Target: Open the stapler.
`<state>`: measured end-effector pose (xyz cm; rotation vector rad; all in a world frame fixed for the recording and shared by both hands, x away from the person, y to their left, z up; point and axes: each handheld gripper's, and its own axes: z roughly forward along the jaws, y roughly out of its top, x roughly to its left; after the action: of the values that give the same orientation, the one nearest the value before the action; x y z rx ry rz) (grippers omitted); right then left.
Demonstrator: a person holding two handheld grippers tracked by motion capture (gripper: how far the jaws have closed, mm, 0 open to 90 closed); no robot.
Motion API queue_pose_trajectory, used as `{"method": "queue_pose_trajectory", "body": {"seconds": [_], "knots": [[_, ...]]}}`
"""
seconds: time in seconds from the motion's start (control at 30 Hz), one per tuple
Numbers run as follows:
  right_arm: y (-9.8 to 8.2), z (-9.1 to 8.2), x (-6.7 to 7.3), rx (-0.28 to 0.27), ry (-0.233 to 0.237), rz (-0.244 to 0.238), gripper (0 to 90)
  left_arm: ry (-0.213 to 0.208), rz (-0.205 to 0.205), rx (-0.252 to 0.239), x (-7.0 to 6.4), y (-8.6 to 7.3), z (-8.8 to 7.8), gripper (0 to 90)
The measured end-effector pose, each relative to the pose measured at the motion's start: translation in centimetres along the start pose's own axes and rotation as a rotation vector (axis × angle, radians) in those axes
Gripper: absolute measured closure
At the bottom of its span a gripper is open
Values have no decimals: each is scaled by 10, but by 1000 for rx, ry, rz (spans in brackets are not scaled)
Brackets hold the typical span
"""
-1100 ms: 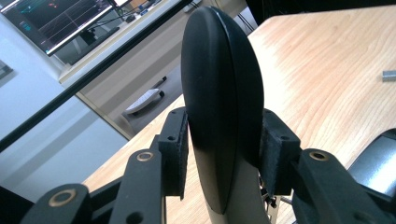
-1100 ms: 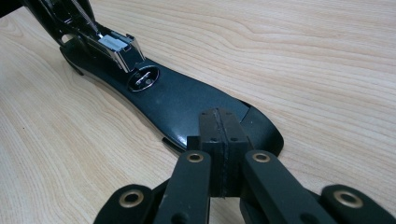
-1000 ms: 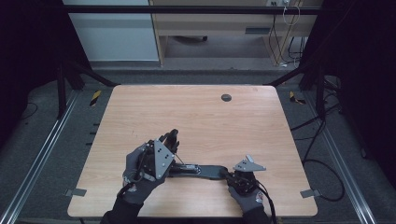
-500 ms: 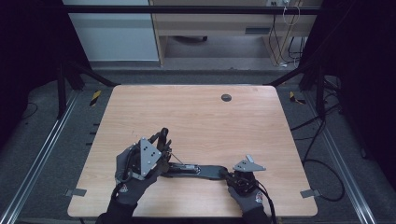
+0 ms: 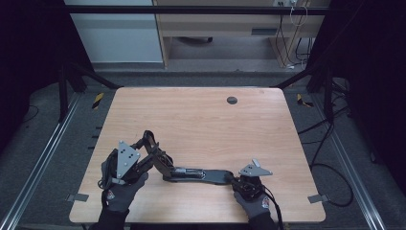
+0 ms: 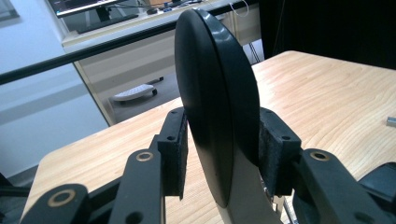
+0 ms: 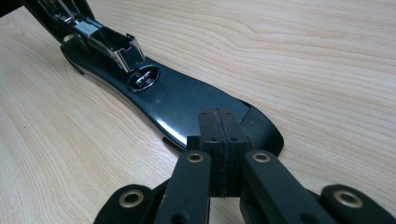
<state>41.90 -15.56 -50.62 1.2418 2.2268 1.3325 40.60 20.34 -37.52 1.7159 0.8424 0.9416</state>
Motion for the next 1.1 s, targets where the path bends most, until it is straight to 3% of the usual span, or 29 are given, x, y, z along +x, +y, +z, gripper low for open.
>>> {"method": "queue_pose_trajectory", "body": {"seconds": [0.2,0.53,0.83,0.93,1.1], "knots": [[0,0,0,0,1,-1,900,9,-46,-17,6,-7,-5,577],[0,0,0,1,4,0,900,19,-55,-24,7,-10,-8,577],[0,-1,-1,-2,9,7,900,23,-88,-29,14,-16,-13,574],[0,-1,-1,-2,9,7,900,36,-112,-26,18,-20,-15,573],[0,-1,-1,-2,10,6,900,31,-188,-20,31,-32,-20,570]]}}
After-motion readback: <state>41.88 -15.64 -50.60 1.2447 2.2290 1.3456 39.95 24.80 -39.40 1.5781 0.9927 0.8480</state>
